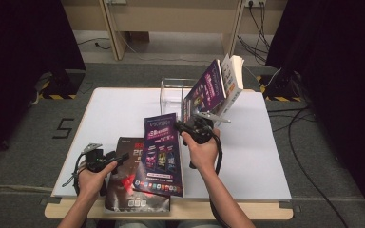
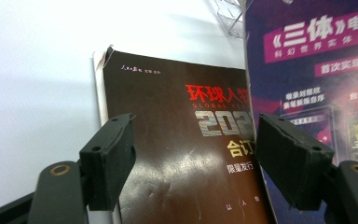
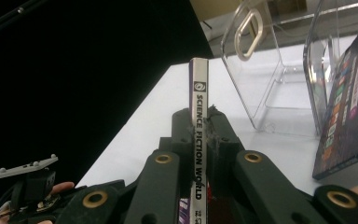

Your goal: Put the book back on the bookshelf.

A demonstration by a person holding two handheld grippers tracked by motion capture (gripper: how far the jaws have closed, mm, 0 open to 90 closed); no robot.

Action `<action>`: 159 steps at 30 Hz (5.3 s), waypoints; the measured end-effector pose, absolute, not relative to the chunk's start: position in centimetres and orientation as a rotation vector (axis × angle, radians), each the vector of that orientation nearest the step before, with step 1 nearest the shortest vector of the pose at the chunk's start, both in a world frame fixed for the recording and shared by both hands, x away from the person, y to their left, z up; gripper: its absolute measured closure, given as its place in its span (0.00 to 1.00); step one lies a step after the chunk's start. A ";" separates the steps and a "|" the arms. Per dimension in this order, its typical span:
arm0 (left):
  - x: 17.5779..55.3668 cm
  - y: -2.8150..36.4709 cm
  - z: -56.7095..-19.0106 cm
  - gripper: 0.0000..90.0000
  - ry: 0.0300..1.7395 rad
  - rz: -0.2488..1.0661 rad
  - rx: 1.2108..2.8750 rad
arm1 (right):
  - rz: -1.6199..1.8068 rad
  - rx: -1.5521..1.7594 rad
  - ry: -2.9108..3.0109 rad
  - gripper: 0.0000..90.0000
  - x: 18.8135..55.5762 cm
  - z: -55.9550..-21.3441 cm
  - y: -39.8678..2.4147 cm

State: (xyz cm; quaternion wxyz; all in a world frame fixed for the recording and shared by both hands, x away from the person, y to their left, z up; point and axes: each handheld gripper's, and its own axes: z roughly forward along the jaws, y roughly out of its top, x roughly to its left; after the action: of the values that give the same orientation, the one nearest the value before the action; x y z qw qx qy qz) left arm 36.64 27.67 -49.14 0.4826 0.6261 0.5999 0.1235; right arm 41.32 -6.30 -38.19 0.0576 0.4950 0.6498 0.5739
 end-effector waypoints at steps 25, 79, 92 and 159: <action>36.6 27.6 -49.0 0.31 1.452 0.316 1.526 | 1.804 1.347 1.867 0.93 40.1 -34.9 -7.0; 36.7 27.6 -49.0 0.31 1.456 0.321 1.515 | 1.758 1.249 1.618 0.93 39.8 -31.0 -10.1; 36.7 27.5 -49.1 0.31 1.457 0.316 1.520 | 1.766 1.266 1.547 0.93 40.1 -30.3 -11.1; 37.0 27.7 -49.6 0.30 1.475 0.297 1.514 | 1.556 1.339 1.425 0.88 48.0 -30.0 -10.2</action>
State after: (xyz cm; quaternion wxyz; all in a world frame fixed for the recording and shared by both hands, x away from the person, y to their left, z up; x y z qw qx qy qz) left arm 36.97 27.75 -49.64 0.4825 0.6214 0.6051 0.1220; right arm 48.00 -10.16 -30.03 0.3161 0.5083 0.5411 0.5907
